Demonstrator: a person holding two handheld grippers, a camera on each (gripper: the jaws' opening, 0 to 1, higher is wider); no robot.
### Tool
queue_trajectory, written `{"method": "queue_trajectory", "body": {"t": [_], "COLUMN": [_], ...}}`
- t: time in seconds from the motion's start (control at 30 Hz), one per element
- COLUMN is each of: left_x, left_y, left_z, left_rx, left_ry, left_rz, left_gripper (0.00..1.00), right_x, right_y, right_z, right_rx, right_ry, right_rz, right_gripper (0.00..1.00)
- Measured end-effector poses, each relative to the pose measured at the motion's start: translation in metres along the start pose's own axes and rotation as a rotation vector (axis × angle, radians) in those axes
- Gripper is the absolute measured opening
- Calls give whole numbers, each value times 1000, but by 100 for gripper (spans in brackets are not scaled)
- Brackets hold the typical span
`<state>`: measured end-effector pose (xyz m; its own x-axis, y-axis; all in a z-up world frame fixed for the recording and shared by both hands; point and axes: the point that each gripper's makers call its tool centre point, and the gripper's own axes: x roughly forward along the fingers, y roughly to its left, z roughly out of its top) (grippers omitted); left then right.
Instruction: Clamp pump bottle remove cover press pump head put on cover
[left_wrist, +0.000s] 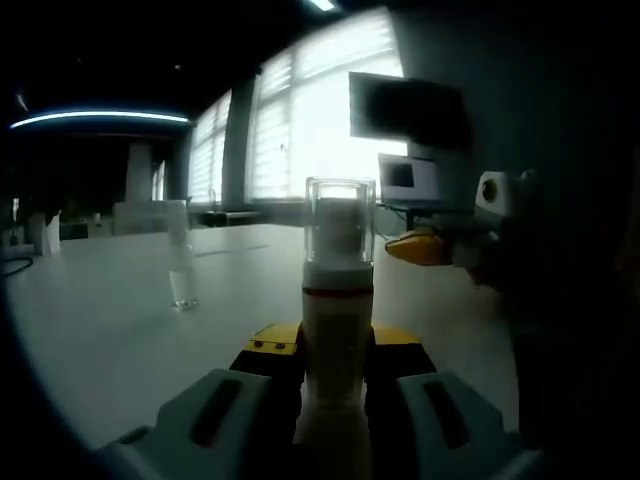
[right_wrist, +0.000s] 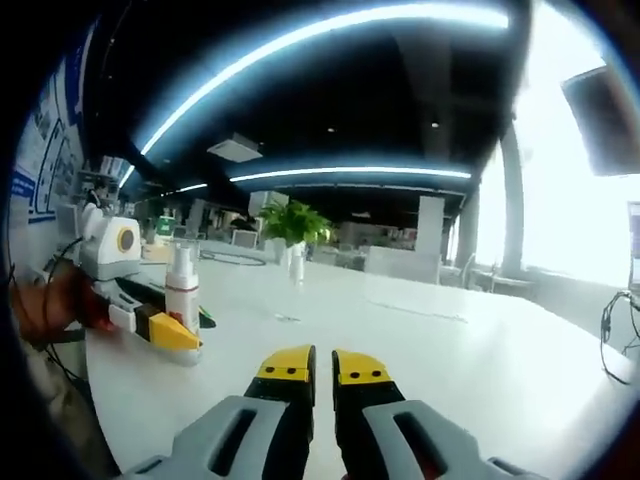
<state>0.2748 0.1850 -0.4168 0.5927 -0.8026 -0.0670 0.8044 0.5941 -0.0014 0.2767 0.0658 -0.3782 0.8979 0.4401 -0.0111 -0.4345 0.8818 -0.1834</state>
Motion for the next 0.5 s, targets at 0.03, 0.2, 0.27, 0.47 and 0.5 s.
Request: {"method": "queue_trajectory", "body": {"t": [0.03,0.2,0.27,0.47,0.5], "left_x": [0,0,0,0,0], "left_y": [0,1,1,0,0], "left_z": [0,0,0,0,0], "left_rx": [0,3,2,1,1], "left_ry": [0,0,0,0,0], "left_rz": [0,1,1,2,2], "left_gripper": [14,14,14,14,14], "right_x": [0,-6,-8,-5,-4], "right_y": [0,5,5,14,15], "right_z": [2,22,29,45,46], "right_rx": [-5,11,24,48,43], "right_ry": [-2,-31,-41,-77,-77], "right_rz": [0,16,20,51,54], "right_gripper": [8,8,8,8,8]}}
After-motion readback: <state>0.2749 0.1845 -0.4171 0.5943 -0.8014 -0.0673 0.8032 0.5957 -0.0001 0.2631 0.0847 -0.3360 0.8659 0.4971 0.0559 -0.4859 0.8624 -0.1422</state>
